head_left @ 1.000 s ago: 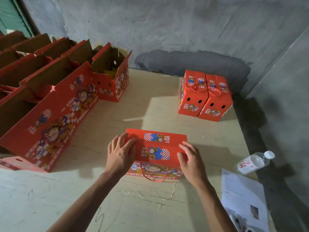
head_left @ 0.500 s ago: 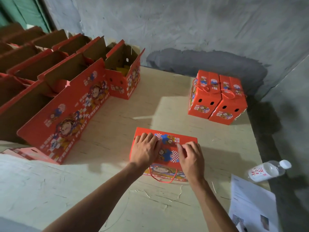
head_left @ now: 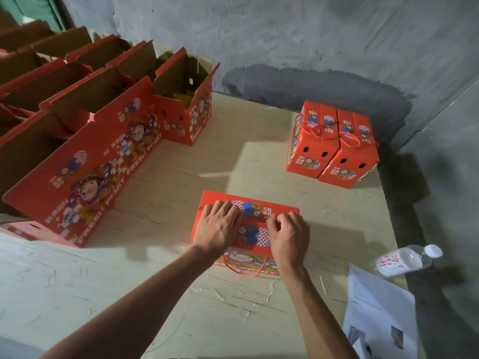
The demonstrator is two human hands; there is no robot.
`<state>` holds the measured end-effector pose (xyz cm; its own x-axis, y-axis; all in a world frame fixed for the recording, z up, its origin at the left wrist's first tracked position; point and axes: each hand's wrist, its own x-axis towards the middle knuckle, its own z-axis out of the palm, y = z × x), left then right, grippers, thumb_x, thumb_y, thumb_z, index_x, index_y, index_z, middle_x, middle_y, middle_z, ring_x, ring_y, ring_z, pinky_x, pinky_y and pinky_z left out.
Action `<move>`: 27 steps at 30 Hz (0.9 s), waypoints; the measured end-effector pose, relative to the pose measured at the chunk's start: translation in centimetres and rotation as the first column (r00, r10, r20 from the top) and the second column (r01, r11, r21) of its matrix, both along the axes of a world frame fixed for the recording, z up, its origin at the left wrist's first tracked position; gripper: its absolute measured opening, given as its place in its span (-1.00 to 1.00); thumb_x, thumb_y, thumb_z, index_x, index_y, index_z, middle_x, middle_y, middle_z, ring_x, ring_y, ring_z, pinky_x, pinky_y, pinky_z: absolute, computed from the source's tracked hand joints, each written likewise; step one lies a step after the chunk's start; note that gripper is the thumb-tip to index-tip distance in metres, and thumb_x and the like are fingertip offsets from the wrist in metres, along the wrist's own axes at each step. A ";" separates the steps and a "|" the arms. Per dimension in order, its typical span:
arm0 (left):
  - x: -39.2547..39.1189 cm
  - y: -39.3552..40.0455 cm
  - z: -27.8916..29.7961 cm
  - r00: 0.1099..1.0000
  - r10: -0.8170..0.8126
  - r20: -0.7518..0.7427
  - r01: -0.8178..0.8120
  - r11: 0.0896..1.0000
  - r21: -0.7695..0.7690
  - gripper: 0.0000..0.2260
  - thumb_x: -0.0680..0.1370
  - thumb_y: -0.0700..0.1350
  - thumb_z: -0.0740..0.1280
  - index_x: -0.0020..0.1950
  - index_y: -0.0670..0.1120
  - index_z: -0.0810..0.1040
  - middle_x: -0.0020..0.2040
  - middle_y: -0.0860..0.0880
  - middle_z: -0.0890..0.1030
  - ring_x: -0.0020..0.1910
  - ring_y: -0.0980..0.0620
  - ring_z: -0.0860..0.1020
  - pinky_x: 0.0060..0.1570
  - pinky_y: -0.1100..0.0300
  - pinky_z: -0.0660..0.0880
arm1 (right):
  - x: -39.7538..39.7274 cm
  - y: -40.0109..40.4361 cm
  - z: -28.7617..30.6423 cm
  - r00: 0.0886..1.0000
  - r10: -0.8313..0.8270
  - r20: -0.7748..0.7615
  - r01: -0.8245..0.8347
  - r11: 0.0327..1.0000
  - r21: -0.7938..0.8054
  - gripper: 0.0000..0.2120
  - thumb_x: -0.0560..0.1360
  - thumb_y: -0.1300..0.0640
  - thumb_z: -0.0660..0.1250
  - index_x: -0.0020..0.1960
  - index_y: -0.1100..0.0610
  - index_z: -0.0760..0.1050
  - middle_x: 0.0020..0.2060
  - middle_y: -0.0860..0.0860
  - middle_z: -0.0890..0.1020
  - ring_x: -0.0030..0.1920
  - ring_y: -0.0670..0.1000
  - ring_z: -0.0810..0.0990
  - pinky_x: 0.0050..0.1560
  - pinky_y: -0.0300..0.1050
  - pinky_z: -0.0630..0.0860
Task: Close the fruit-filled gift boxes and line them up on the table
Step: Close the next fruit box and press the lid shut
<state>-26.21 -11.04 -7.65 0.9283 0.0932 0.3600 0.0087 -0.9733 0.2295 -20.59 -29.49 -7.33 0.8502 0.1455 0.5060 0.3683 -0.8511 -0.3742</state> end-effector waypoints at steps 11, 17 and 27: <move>0.5 3.1 1.1 0.998 -0.030 -0.047 0.026 0.997 -0.071 -0.76 0.68 0.01 0.26 -0.06 -0.11 0.55 -0.11 -0.09 0.60 -0.10 -0.17 0.52 -0.06 -0.04 0.43 | 1.3 -1.0 1.0 0.992 0.041 -0.118 -0.051 0.995 -0.082 -0.68 0.56 0.15 0.43 -0.34 0.17 0.48 -0.36 0.11 0.58 -0.33 0.18 0.56 -0.37 -0.02 0.44; 0.9 2.8 0.8 0.990 0.116 -0.082 -0.128 0.978 -0.165 -0.75 0.68 -0.05 0.25 -0.13 -0.14 0.53 -0.13 -0.13 0.61 -0.11 -0.21 0.52 -0.04 -0.04 0.42 | 1.0 -1.4 0.8 0.996 -0.062 -0.057 0.058 0.996 -0.068 -0.67 0.52 0.20 0.45 -0.38 0.18 0.47 -0.40 0.13 0.57 -0.34 0.22 0.54 -0.31 0.01 0.42; 2.1 2.1 0.1 0.971 0.096 -0.220 -0.093 0.995 0.025 -0.81 0.66 -0.08 0.12 0.18 -0.11 0.46 0.16 -0.16 0.53 0.12 -0.17 0.44 0.14 -0.03 0.30 | 2.2 -0.2 0.3 0.995 -0.078 -0.062 0.062 0.972 -0.225 -0.68 0.54 0.18 0.40 -0.39 0.14 0.49 -0.41 0.10 0.60 -0.36 0.18 0.56 -0.28 -0.05 0.41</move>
<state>-24.15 -8.96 -7.59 0.9721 0.1810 0.1489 0.1501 -0.9687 0.1977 -18.34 -29.71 -7.00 0.8941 0.1865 0.4071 0.2847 -0.9385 -0.1955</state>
